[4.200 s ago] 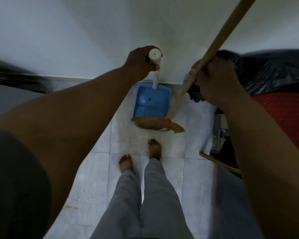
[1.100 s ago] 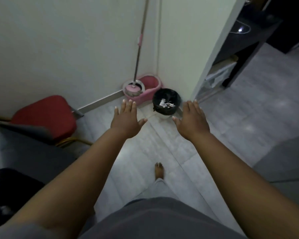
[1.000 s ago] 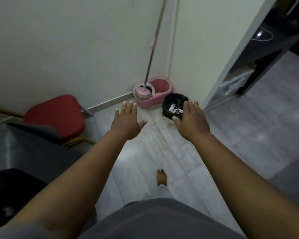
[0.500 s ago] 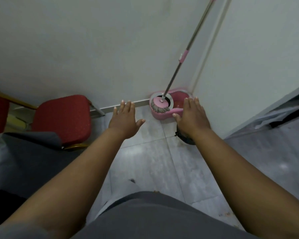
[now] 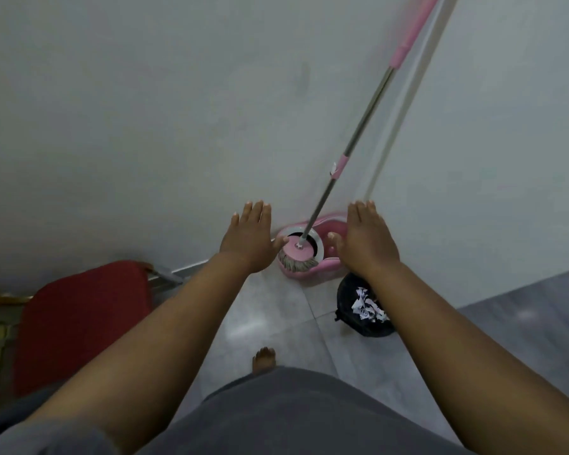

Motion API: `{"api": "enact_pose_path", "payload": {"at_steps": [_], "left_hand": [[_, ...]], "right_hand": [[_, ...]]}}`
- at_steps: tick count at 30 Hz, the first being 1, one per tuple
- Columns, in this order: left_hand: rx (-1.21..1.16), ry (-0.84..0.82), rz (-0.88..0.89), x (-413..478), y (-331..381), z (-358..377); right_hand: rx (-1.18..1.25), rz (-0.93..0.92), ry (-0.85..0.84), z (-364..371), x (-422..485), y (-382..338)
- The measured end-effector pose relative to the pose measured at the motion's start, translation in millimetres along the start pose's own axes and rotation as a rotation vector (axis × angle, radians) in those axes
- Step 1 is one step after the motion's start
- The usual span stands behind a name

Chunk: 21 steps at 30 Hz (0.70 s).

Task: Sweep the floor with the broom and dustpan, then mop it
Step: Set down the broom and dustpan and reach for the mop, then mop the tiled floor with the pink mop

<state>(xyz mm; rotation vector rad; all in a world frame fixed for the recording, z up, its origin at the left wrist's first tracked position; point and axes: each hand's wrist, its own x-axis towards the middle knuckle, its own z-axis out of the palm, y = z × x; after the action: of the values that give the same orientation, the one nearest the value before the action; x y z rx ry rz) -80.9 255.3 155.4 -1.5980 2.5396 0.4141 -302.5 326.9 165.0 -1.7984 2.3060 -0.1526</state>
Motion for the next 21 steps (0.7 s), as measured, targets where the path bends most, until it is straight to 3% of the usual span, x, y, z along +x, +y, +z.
{"api": "enact_pose_path", "payload": {"at_steps": [8, 21], "left_hand": [[-0.058, 0.010, 0.108, 124, -5, -21], [-0.099, -0.081, 0.128, 309, 57, -27]], "right_hand": [[0.039, 0.116, 0.000, -10, 87, 8], [0.089, 0.143, -0.040, -36, 276, 100]]}}
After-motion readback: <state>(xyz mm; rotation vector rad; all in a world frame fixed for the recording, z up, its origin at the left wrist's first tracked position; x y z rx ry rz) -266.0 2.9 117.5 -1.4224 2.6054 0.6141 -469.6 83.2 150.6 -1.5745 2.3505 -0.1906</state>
